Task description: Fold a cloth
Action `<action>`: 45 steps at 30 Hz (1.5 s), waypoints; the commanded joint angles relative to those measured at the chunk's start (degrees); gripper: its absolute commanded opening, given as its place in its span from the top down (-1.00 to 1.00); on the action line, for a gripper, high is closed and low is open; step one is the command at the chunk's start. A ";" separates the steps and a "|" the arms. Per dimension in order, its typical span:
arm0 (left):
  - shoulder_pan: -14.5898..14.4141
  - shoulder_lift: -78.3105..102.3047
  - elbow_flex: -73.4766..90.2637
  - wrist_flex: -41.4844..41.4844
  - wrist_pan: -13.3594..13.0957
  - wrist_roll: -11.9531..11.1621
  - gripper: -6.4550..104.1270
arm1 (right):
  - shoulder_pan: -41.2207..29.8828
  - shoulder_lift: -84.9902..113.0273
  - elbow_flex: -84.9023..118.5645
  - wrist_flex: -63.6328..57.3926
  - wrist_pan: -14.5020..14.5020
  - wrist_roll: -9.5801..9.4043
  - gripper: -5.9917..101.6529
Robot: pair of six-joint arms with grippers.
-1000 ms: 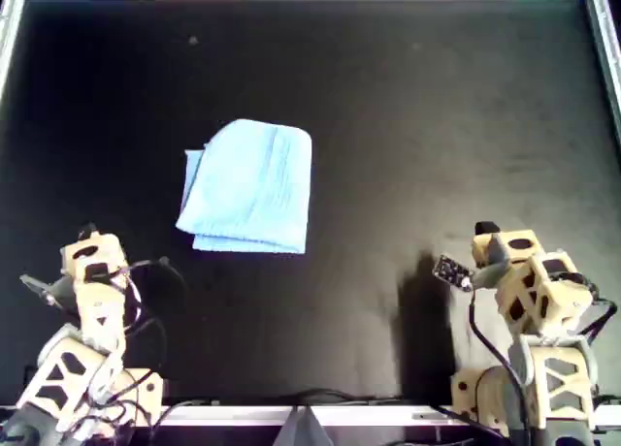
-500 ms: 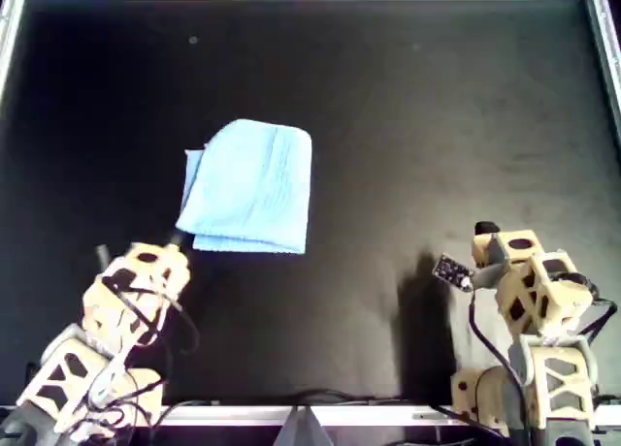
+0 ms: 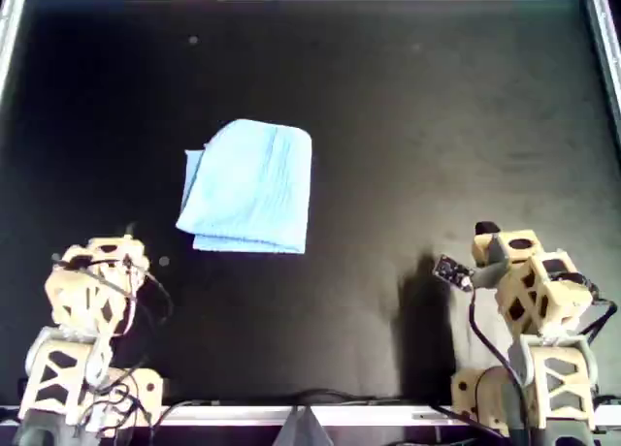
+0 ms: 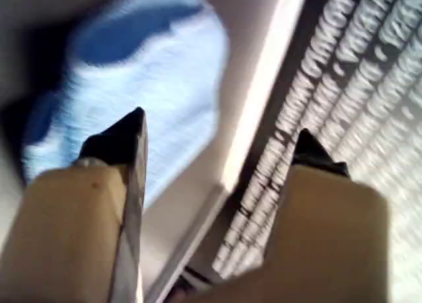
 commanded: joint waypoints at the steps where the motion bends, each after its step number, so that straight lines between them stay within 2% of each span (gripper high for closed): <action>1: 1.76 0.62 -0.62 1.85 -0.79 -0.09 -0.51 | -0.35 0.18 0.79 -2.20 0.26 0.09 0.88; 8: 2.46 0.62 -0.53 7.65 -0.97 -0.09 -0.51 | -0.35 0.26 0.79 -2.20 0.26 0.09 0.89; 10: 2.46 0.62 -0.53 9.05 -0.97 0.79 -0.51 | -0.26 0.26 0.79 -2.20 0.26 0.09 0.89; 45: 2.37 0.70 -0.62 9.23 -0.88 0.26 -0.53 | 0.09 0.26 0.79 -2.20 0.26 0.09 0.89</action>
